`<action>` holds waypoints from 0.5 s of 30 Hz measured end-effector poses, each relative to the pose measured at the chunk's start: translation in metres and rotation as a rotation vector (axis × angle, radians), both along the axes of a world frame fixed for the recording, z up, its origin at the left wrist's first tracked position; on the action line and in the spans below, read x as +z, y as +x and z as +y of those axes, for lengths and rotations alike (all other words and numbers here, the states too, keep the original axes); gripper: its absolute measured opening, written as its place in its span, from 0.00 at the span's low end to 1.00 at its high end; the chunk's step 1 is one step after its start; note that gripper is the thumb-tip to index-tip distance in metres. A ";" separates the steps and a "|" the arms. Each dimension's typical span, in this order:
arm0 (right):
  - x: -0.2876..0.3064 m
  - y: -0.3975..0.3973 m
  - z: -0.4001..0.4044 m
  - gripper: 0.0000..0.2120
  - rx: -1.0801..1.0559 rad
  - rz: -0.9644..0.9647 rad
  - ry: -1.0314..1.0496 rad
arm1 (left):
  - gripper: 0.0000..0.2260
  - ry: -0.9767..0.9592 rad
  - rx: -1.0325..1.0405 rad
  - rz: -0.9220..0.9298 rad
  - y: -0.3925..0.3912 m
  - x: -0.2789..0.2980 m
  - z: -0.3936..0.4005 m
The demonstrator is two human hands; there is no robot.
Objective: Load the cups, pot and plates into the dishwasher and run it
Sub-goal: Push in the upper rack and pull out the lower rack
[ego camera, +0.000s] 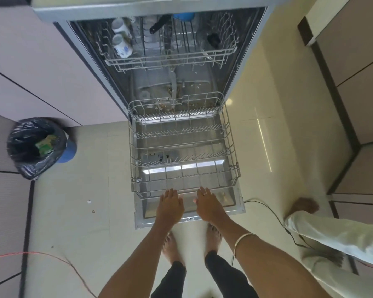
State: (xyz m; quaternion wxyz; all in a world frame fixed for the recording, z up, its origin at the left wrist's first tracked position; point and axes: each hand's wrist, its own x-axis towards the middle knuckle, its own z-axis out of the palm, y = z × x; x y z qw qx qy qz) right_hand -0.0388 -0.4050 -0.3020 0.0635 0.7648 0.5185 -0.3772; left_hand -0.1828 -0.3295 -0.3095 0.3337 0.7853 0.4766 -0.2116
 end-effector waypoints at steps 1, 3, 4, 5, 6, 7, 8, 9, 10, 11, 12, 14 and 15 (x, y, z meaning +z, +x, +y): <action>0.016 -0.002 -0.002 0.22 0.035 -0.021 0.009 | 0.24 0.005 -0.003 0.005 -0.002 0.013 -0.004; 0.052 -0.006 -0.005 0.21 0.053 -0.029 0.026 | 0.23 0.007 -0.013 0.000 -0.004 0.043 -0.011; 0.070 -0.008 -0.006 0.21 0.041 -0.024 0.026 | 0.23 0.009 -0.014 -0.009 -0.004 0.060 -0.016; 0.085 -0.009 -0.007 0.21 0.034 -0.021 0.032 | 0.23 0.014 -0.023 -0.020 -0.006 0.076 -0.021; 0.101 -0.011 -0.009 0.22 0.024 -0.020 0.042 | 0.22 0.017 -0.028 -0.032 -0.008 0.092 -0.025; 0.119 -0.013 -0.011 0.22 0.008 -0.011 0.046 | 0.22 0.015 -0.021 -0.041 -0.011 0.107 -0.030; 0.137 -0.016 -0.014 0.22 -0.003 0.002 0.049 | 0.21 0.014 -0.011 -0.046 -0.014 0.121 -0.033; 0.153 -0.018 -0.017 0.21 0.001 0.013 0.043 | 0.20 0.013 -0.004 -0.044 -0.018 0.134 -0.036; 0.169 -0.021 -0.020 0.20 0.017 0.013 0.038 | 0.19 0.018 -0.008 -0.037 -0.021 0.147 -0.037; 0.186 -0.023 -0.022 0.19 0.028 0.012 0.039 | 0.19 0.024 -0.017 -0.031 -0.023 0.160 -0.039; 0.199 -0.025 -0.024 0.20 0.013 0.012 0.040 | 0.19 0.026 -0.021 -0.026 -0.025 0.173 -0.039; 0.220 -0.028 -0.029 0.21 -0.056 0.017 0.031 | 0.22 0.024 -0.009 -0.039 -0.027 0.194 -0.041; 0.227 -0.029 -0.031 0.22 -0.068 0.007 0.034 | 0.23 0.030 0.002 -0.047 -0.029 0.201 -0.042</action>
